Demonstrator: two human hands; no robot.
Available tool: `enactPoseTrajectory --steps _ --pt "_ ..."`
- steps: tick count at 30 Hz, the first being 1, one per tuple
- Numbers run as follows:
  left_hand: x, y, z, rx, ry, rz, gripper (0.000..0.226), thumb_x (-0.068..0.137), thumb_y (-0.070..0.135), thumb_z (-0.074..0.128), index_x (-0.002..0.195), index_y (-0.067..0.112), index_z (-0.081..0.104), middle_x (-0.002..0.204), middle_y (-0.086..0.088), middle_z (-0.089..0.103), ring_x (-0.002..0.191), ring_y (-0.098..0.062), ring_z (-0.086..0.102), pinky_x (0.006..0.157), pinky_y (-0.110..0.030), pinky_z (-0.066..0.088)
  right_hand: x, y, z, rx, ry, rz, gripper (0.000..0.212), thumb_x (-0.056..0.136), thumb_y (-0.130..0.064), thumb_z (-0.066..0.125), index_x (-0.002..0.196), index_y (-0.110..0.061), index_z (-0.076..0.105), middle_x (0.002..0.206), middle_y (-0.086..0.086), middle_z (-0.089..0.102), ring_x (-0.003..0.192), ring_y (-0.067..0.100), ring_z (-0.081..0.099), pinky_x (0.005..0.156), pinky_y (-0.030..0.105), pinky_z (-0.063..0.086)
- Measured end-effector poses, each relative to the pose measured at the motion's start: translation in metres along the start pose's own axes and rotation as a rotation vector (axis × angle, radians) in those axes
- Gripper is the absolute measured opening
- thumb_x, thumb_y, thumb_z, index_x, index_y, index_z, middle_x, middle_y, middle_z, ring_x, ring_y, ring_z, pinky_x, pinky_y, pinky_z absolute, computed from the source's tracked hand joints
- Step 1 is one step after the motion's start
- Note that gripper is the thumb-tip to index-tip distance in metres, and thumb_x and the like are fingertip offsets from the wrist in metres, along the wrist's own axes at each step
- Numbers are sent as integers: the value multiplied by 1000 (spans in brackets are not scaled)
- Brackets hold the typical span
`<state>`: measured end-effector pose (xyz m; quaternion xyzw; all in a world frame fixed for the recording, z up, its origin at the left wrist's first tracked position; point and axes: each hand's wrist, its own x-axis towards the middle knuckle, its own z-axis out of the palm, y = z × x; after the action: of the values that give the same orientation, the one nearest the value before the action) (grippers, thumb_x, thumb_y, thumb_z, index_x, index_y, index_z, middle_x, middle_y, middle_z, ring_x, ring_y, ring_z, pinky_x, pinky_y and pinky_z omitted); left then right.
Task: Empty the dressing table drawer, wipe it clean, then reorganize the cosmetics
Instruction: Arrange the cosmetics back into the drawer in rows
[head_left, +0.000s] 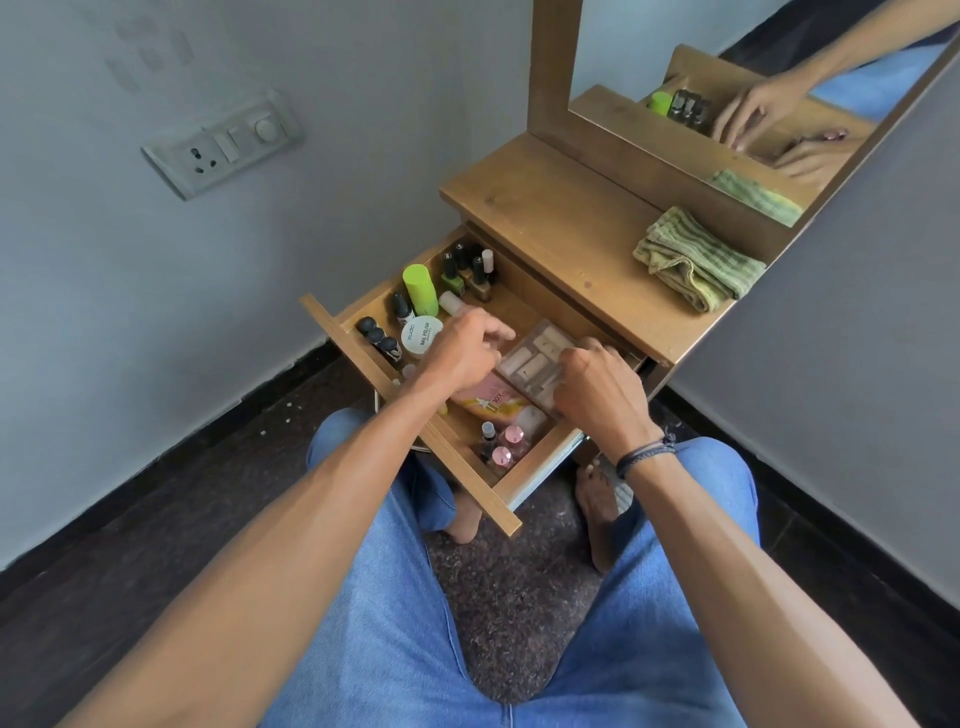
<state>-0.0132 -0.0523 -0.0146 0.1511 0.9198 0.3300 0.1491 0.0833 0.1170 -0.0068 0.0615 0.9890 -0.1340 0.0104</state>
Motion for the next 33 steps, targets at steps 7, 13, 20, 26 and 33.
enactPoseTrajectory --steps 7,13,20,26,33 --pt "-41 -8 -61 -359 513 -28 37 86 -6 59 100 23 77 104 9 71 94 -3 68 82 -10 51 -31 3 4 242 236 -92 14 87 -9 64 95 -12 76 98 2 71 86 25 66 74 41 56" --pt "-95 -47 -63 -778 835 -406 47 82 -12 51 116 15 72 113 -2 72 101 -6 66 79 -11 50 -55 3 17 380 330 -49 12 91 -11 66 95 -15 76 93 -2 71 82 19 64 74 37 54" --pt "-127 -48 -28 -782 485 -531 56 89 -11 50 137 17 58 124 10 63 105 -1 59 93 -18 41 -63 6 28 411 391 -77 12 89 -6 71 97 -13 76 89 -1 64 84 19 58 77 32 48" --pt "-129 -53 -12 -594 315 -577 69 84 -2 52 147 26 49 134 2 64 123 -15 59 107 -34 47 -67 9 27 416 365 -108 15 89 -6 71 101 -14 76 93 -3 62 87 17 56 78 34 49" --pt "-130 -59 -9 -521 303 -515 66 80 6 56 140 33 52 135 4 60 118 -14 61 87 -25 48 -67 9 28 413 352 -118 17 89 -4 69 102 -14 76 94 -2 61 88 17 54 79 34 48"
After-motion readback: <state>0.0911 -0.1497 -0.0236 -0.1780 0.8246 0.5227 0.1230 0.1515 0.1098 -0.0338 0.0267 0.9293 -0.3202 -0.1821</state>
